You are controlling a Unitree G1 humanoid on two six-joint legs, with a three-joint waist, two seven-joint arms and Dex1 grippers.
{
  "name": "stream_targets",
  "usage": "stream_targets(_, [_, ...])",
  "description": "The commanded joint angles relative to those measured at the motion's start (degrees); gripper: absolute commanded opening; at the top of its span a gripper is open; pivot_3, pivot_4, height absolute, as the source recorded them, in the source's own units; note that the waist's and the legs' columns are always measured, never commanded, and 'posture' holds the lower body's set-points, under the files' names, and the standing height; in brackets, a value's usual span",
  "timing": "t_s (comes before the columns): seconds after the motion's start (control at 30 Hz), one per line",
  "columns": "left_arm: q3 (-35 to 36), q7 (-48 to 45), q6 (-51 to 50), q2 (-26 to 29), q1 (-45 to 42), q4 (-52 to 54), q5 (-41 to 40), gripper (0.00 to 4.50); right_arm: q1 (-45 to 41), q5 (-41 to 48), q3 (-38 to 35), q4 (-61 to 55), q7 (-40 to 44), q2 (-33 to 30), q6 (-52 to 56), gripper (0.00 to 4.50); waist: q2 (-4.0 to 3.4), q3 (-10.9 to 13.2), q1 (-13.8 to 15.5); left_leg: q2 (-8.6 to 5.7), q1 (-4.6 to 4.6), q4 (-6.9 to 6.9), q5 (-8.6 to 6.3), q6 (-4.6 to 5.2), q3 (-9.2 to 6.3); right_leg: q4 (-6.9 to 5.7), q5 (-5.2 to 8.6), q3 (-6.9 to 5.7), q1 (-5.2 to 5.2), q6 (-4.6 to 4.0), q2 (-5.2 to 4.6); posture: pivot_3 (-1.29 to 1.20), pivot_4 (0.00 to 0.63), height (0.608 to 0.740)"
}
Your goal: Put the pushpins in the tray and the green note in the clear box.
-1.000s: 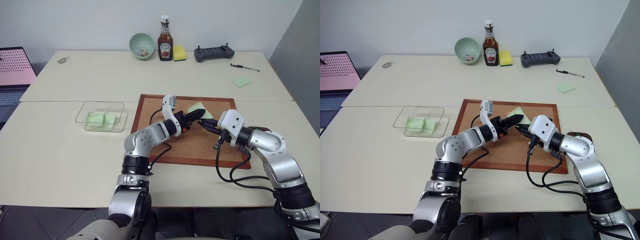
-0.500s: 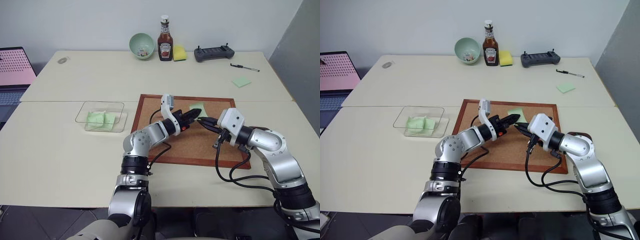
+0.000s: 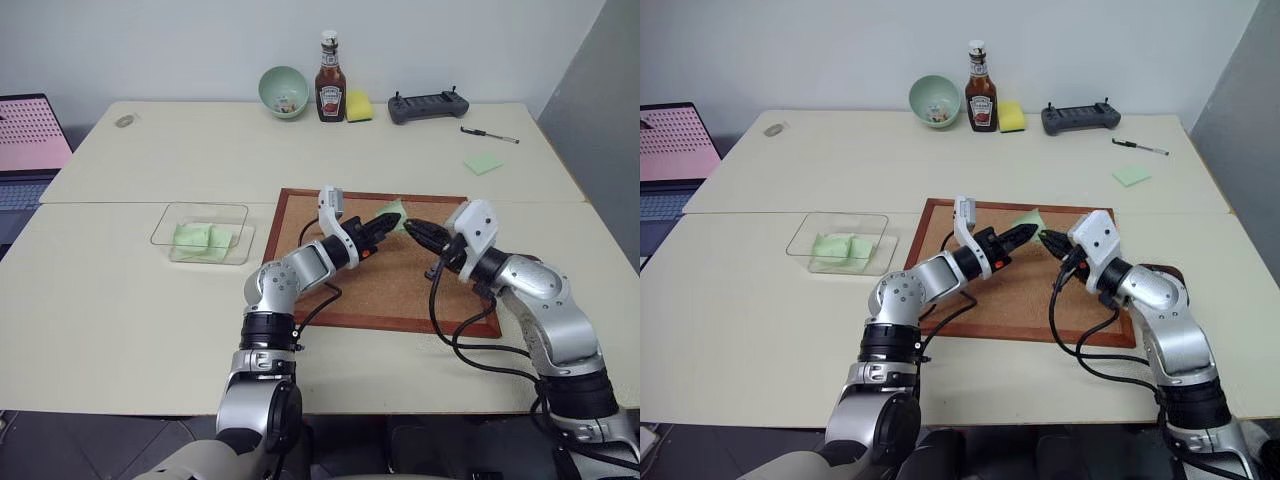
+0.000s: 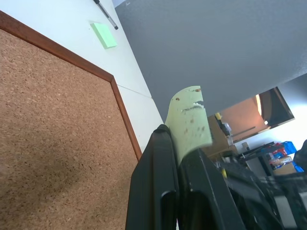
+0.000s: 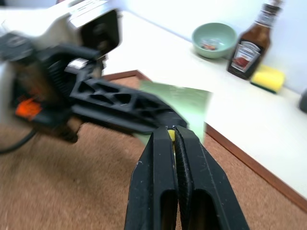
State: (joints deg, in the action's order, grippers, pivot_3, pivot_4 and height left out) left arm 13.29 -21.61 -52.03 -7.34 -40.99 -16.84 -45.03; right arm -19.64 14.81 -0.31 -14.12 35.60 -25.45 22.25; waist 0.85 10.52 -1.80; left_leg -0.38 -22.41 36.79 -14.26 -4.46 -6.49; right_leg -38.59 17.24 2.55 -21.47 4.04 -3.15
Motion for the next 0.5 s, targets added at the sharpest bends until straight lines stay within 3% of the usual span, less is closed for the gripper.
stream_targets(0.03, [-0.7, -0.2, 0.6, -2.0, 0.8, 2.9, -1.5, 0.02, -1.7, 5.7, -4.0, -3.6, -2.9, 1.6, 6.6, 0.0, 0.0, 0.0, 0.0, 0.0, 0.0, 0.0, 0.0, 0.0, 0.0, 0.0, 0.0, 0.0, 0.0, 0.0, 0.0, 0.0, 0.15, 0.74])
stream_targets(0.5, [-1.5, -0.5, 2.0, -1.3, 1.0, 2.4, -0.8, 0.02, -3.9, 18.7, -11.9, -5.4, -11.6, 6.3, 20.5, 0.0, -0.01, 0.0, 0.0, -0.01, -0.04, 0.0, -0.12, 0.21, 0.01, -0.02, 0.0, 0.01, -0.06, -0.01, 0.0, 0.0, 0.15, 0.74])
